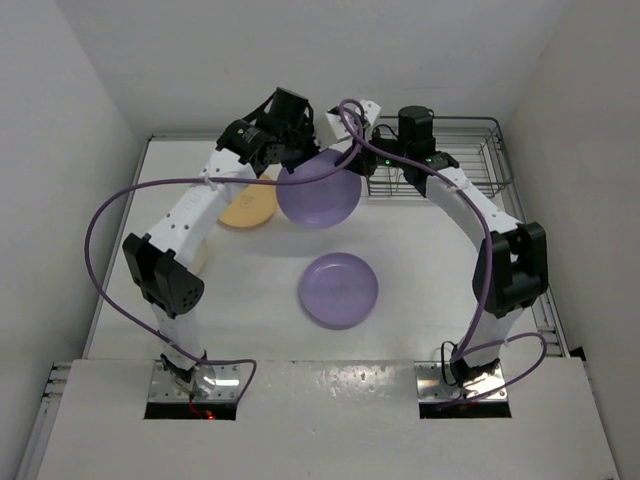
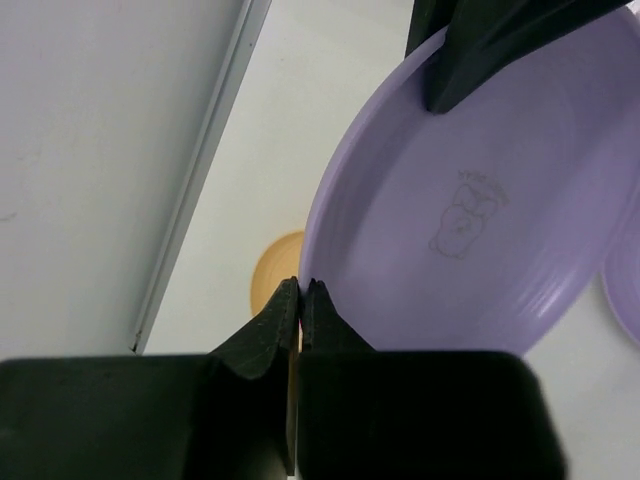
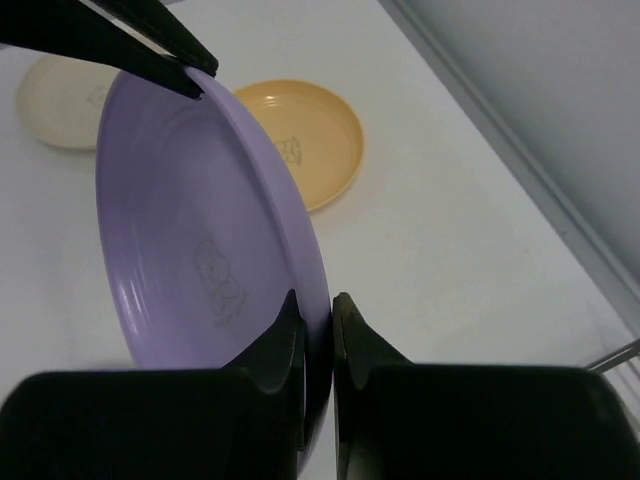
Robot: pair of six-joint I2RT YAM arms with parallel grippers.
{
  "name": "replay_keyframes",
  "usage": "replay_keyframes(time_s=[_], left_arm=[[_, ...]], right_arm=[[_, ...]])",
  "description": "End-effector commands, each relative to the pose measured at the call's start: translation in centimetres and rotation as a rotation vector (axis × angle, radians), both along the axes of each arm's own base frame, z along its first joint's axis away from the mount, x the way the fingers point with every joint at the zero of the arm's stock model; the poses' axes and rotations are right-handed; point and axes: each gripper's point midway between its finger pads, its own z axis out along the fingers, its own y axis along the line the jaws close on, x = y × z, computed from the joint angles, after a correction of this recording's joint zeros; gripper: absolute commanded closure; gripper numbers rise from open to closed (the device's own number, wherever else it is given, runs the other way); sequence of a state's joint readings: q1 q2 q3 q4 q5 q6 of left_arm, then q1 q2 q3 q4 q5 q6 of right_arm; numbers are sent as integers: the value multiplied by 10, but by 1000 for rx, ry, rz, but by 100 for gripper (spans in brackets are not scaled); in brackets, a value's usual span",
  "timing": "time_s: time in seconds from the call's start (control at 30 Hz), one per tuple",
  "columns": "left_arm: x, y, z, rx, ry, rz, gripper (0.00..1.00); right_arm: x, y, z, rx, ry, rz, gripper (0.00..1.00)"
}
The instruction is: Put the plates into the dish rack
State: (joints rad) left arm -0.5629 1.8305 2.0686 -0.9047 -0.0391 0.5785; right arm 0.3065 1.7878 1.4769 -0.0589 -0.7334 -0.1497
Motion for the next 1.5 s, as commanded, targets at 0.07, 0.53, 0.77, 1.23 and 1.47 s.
replay_keyframes(time_s=[0.07,0.53,0.77,1.23,1.47], left_arm=[[2,-5,28,-37,-69,7,73],[24,59,-17,-41,75,168,23],[22,71,-59,-26,187,202,26],[33,67,-90,101,215,184,26],[39,70,-92,128,204,200,26]], right_arm=[[27,-22,60,-59,-451,-1,100],[154,-126,120,-512,-1041,-192,100],[199,-173,86,-493,-1081,-228,100],[204,-221,88,-194,-986,-176,100],[204,-227,60,-218,-963,-119,100]])
